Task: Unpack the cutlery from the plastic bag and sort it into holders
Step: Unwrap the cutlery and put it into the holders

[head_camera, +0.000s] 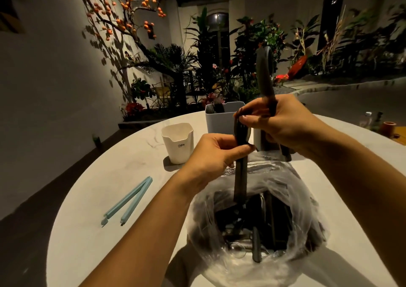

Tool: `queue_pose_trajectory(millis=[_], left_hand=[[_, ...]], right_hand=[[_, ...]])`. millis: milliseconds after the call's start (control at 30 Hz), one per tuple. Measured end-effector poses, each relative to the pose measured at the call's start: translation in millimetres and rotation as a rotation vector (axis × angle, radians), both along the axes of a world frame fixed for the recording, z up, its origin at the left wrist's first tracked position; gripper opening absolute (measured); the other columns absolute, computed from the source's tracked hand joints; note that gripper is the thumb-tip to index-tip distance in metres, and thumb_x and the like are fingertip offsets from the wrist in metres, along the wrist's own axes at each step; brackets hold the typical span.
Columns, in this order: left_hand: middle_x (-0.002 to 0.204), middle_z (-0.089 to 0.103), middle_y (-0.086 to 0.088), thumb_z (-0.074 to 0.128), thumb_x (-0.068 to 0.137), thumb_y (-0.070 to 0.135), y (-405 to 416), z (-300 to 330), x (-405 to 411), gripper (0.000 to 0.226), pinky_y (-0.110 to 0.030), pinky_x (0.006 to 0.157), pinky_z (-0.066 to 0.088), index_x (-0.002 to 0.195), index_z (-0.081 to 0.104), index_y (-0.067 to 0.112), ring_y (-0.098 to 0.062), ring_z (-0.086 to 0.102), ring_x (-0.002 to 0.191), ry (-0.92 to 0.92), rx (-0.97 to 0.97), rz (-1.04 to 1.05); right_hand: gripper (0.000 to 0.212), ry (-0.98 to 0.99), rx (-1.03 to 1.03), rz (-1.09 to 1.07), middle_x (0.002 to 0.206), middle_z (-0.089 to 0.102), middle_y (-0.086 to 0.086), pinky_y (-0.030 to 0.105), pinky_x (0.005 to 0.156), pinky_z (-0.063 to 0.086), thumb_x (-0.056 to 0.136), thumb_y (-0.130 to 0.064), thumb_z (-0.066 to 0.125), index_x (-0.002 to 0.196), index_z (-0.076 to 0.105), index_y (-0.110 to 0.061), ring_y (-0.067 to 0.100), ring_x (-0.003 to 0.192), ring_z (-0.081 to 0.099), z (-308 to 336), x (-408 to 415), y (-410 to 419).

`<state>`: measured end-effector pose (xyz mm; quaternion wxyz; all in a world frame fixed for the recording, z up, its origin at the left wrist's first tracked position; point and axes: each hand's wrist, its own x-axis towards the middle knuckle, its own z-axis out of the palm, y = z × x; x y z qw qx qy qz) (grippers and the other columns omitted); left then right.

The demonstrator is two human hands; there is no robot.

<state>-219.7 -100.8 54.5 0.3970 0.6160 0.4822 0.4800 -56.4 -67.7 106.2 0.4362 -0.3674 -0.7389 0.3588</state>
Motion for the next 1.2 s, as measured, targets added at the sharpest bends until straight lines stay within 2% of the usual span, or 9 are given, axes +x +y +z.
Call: queue_pose_trajectory(millis=[100,233,300,400,667,800,933,1067,1200], left_hand=[[0.088,0.076,0.001,0.072,0.088,0.020,11,22,-1,0.014,-0.025,0.068,0.052,0.102,0.072,0.016,-0.010,0.071,0.080,0.024,0.065,0.018],[0.088,0.075,0.004,0.071,0.090,0.018,35,56,-4,0.011,-0.018,0.059,0.048,0.101,0.070,0.018,0.000,0.065,0.069,0.035,0.193,0.105],[0.082,0.073,0.005,0.072,0.090,0.015,46,73,-5,0.008,-0.015,0.056,0.048,0.097,0.070,0.015,0.003,0.064,0.066,0.031,0.238,0.126],[0.088,0.076,-0.002,0.073,0.090,0.015,68,95,-7,0.006,-0.024,0.065,0.055,0.095,0.071,0.016,-0.007,0.069,0.076,0.054,0.289,0.152],[0.087,0.074,-0.006,0.075,0.089,0.013,140,127,-8,0.012,-0.035,0.078,0.062,0.088,0.065,0.021,-0.018,0.073,0.081,0.186,0.432,0.340],[0.081,0.074,-0.003,0.078,0.086,0.015,172,118,-17,0.014,-0.036,0.079,0.058,0.081,0.068,0.022,-0.019,0.072,0.081,0.285,0.367,0.324],[0.091,0.076,0.000,0.077,0.087,0.022,191,93,-29,0.008,-0.029,0.082,0.055,0.092,0.077,0.016,-0.012,0.071,0.091,0.438,0.254,0.303],[0.102,0.074,0.002,0.077,0.087,0.027,203,71,-36,0.026,-0.031,0.087,0.055,0.110,0.073,0.016,-0.013,0.067,0.095,0.579,0.127,0.298],[0.113,0.067,-0.002,0.065,0.096,0.014,201,69,-39,0.032,-0.027,0.084,0.049,0.128,0.062,0.018,-0.019,0.063,0.103,0.585,0.161,0.339]], right_hand=[[0.012,0.011,0.111,-0.039,0.083,0.072,-0.008,0.003,0.056,0.045,0.086,-0.007,0.072,0.095,0.073,-0.014,-0.010,0.070,0.065,20,-2,14],[0.010,-0.035,0.257,-0.106,0.091,0.070,-0.006,0.011,0.073,0.051,0.085,-0.010,0.074,0.094,0.072,-0.014,-0.003,0.086,0.065,49,-5,32],[0.009,-0.051,0.301,-0.113,0.090,0.070,-0.008,0.010,0.070,0.050,0.086,-0.010,0.073,0.089,0.071,-0.018,-0.004,0.087,0.064,63,-7,39],[0.012,-0.044,0.346,-0.130,0.092,0.070,-0.009,0.009,0.067,0.049,0.086,-0.012,0.073,0.086,0.068,-0.023,-0.002,0.087,0.066,83,-9,55],[0.012,-0.076,0.476,-0.237,0.094,0.072,-0.008,0.032,0.093,0.054,0.083,-0.015,0.077,0.084,0.070,-0.025,0.006,0.095,0.067,108,-16,114],[0.011,-0.158,0.409,-0.249,0.096,0.070,-0.007,0.023,0.086,0.051,0.085,-0.014,0.075,0.088,0.070,-0.023,0.007,0.095,0.065,99,-25,141],[0.011,-0.263,0.293,-0.243,0.091,0.070,-0.005,0.016,0.071,0.050,0.085,-0.012,0.075,0.087,0.070,-0.022,0.009,0.089,0.066,72,-34,170],[0.014,-0.379,0.172,-0.236,0.089,0.071,-0.002,0.029,0.079,0.058,0.082,-0.014,0.078,0.091,0.070,-0.020,0.011,0.086,0.067,45,-39,192],[0.021,-0.187,0.099,-0.233,0.069,0.056,-0.003,0.023,0.053,0.041,0.096,-0.036,0.061,0.091,0.065,-0.016,0.008,0.059,0.051,42,-37,196]])
